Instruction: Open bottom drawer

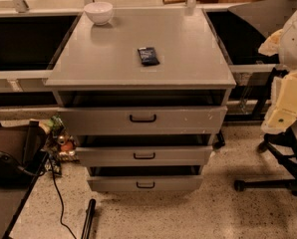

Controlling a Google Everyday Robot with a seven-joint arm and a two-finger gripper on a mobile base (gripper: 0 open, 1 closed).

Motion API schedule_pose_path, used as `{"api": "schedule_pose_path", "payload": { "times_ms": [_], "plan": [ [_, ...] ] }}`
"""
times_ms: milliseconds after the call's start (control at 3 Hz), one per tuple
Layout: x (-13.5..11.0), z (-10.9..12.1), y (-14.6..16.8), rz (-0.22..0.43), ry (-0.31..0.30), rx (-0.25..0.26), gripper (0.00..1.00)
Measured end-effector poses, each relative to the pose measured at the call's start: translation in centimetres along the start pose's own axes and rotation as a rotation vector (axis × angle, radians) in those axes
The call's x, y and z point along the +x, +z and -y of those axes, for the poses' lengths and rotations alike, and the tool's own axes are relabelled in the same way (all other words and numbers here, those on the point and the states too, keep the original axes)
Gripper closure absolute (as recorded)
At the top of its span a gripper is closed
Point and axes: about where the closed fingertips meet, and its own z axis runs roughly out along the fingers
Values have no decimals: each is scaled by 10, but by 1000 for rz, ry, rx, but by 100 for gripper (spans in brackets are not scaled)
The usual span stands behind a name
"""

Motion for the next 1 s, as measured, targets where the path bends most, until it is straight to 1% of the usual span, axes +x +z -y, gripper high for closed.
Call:
{"api": "schedule_pose_path", "payload": {
  "times_ms": [333, 667, 1000],
  "plan": [
    [0, 0, 0, 0, 0, 0, 0],
    [1, -13, 23, 53, -19, -75, 0],
    [-5, -50, 68, 167, -48, -182, 0]
  ]
}}
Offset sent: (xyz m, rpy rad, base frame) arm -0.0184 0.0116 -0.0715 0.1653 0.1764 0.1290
